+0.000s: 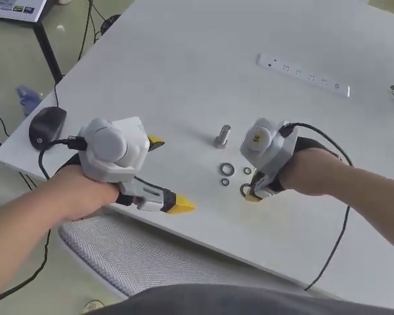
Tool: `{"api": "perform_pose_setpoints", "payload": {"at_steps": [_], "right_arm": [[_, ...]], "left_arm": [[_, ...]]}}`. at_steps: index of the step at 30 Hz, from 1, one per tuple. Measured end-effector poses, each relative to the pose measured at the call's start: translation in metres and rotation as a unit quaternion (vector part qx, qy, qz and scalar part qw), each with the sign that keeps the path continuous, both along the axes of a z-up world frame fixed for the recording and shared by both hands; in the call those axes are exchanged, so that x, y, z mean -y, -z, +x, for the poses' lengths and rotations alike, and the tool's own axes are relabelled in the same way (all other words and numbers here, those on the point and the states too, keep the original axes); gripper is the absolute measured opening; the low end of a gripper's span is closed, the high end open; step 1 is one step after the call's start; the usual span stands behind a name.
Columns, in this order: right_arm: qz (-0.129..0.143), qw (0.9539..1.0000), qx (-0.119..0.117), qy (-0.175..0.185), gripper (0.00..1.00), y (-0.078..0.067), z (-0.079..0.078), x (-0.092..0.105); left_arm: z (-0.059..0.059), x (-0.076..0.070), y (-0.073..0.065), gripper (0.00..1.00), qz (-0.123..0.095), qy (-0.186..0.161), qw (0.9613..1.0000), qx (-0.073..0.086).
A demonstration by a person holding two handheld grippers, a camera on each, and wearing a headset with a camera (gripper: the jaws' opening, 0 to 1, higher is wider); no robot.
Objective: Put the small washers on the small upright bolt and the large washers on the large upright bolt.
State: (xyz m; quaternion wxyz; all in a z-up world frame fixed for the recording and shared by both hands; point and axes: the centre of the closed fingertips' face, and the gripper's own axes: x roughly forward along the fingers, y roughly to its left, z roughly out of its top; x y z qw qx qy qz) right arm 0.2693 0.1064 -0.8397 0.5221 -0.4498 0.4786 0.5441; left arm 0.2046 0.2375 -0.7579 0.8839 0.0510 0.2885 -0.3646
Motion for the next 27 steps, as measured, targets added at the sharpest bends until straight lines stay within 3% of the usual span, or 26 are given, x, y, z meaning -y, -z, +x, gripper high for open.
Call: {"api": "perform_pose_setpoints", "payload": {"at_steps": [8, 13, 19, 22, 24, 27], "right_arm": [[-0.002, 1.0000, -0.003, -0.006, 0.20, -0.022, -0.002, -0.003], [0.006, 0.9997, -0.019, 0.010, 0.21, -0.035, -0.002, -0.008], [0.006, 0.9999, -0.010, -0.001, 0.21, -0.049, 0.005, -0.012], [0.004, 0.9999, -0.011, -0.005, 0.21, -0.056, 0.013, -0.014], [0.001, 0.9999, -0.006, -0.008, 0.21, -0.052, 0.027, -0.015], [0.004, 1.0000, -0.003, -0.007, 0.21, -0.057, 0.039, -0.020]], "left_arm": [[0.002, -0.001, 0.001, 0.87, 0.003, 0.000, 1.0000, -0.001], [0.002, -0.002, 0.001, 0.87, 0.003, -0.001, 1.0000, -0.002], [0.001, -0.002, 0.003, 0.87, 0.005, 0.000, 1.0000, -0.003], [0.001, -0.002, 0.002, 0.87, 0.002, -0.002, 1.0000, -0.002], [0.001, -0.003, 0.002, 0.87, 0.003, -0.003, 1.0000, -0.005], [0.001, -0.003, 0.004, 0.87, 0.007, 0.000, 1.0000, -0.006]]}}
